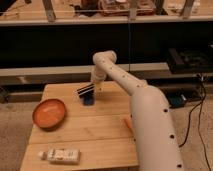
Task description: Place the eraser on the white sponge
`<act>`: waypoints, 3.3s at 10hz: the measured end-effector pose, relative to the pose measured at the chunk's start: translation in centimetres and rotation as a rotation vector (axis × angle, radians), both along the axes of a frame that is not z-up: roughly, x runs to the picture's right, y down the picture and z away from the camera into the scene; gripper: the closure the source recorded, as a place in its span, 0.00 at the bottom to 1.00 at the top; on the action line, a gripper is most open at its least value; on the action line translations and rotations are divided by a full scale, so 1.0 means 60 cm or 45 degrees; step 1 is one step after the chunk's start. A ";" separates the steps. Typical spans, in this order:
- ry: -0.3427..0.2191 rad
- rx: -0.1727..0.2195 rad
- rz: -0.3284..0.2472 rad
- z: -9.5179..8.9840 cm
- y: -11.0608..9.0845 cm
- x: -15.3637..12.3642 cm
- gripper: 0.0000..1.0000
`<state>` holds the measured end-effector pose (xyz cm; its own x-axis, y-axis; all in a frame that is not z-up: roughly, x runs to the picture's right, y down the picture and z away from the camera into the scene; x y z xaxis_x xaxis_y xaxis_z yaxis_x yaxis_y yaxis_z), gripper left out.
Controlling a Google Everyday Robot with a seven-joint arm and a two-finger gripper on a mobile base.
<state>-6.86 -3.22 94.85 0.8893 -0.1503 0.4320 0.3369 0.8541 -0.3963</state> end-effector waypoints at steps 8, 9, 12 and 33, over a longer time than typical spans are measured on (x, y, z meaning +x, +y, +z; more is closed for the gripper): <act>-0.018 0.001 -0.045 0.003 -0.003 -0.001 0.89; -0.020 0.001 -0.053 0.003 -0.003 -0.002 0.89; -0.029 0.003 -0.075 0.004 -0.004 -0.001 0.89; -0.101 0.007 -0.268 0.008 -0.012 -0.006 0.89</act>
<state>-7.21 -3.91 95.35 0.8011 -0.3318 0.4981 0.5380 0.7638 -0.3565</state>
